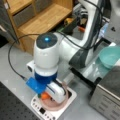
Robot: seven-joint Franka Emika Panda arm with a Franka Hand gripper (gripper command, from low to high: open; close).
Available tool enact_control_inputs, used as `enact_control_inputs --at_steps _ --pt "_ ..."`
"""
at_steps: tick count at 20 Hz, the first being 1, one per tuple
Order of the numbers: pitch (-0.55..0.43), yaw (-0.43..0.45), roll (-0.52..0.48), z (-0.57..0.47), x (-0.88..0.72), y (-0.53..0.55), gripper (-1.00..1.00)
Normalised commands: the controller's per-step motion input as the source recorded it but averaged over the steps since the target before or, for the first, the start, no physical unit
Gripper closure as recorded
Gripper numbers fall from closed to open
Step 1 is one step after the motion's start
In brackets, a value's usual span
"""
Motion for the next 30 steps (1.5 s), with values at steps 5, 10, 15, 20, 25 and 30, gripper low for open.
enact_control_inputs --at_steps 5,10,15,20,25,30 --pt "0.05 0.004 -0.369 0.02 0.04 0.14 1.0" --pt "-0.017 0.001 -0.384 -0.04 0.06 0.15 1.0" --pt "-0.024 0.001 -0.396 -0.07 0.07 0.14 1.0" --pt "-0.048 0.005 -0.373 -0.08 0.09 0.13 1.0" --pt "-0.052 0.012 -0.356 -0.13 0.11 0.14 1.0" --pt "-0.043 0.02 -0.344 -0.21 0.12 0.13 1.0"
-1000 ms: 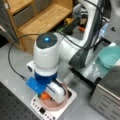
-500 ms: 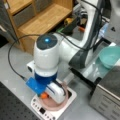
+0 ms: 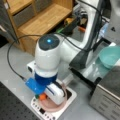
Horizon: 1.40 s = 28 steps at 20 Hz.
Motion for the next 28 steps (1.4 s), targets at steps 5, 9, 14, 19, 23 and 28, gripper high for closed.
enact_control_inputs --at_steps 5,9,14,19,23,28 --pt "-0.016 0.028 -0.335 -0.23 0.08 0.13 1.0" --pt "0.014 0.029 -0.333 -0.18 0.04 0.13 1.0" --pt "0.042 0.023 -0.325 -0.1 -0.01 0.16 1.0" --pt "0.07 0.022 -0.313 0.0 -0.07 0.18 1.0" --pt "0.082 0.02 -0.293 0.09 -0.12 0.16 1.0" --pt "0.077 0.015 -0.264 0.13 -0.16 0.12 1.0"
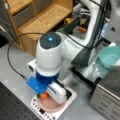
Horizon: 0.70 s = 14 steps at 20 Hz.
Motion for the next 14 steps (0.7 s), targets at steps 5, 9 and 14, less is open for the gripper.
enact_control_inputs --at_steps 5,9,14 --pt "0.061 0.02 -0.228 0.1 -0.2 0.08 1.0" --pt "0.063 0.03 -0.202 0.09 -0.24 0.07 1.0" --pt "0.047 0.033 -0.174 0.09 -0.27 0.06 1.0"
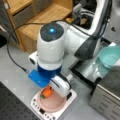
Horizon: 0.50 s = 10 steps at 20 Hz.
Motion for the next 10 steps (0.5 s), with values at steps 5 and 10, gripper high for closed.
enact_control_inputs --at_steps 5,10 --pt "0.009 0.017 -0.137 -0.01 -0.27 0.08 1.0" --pt "-0.029 0.014 -0.112 -0.07 -0.24 0.07 1.0"
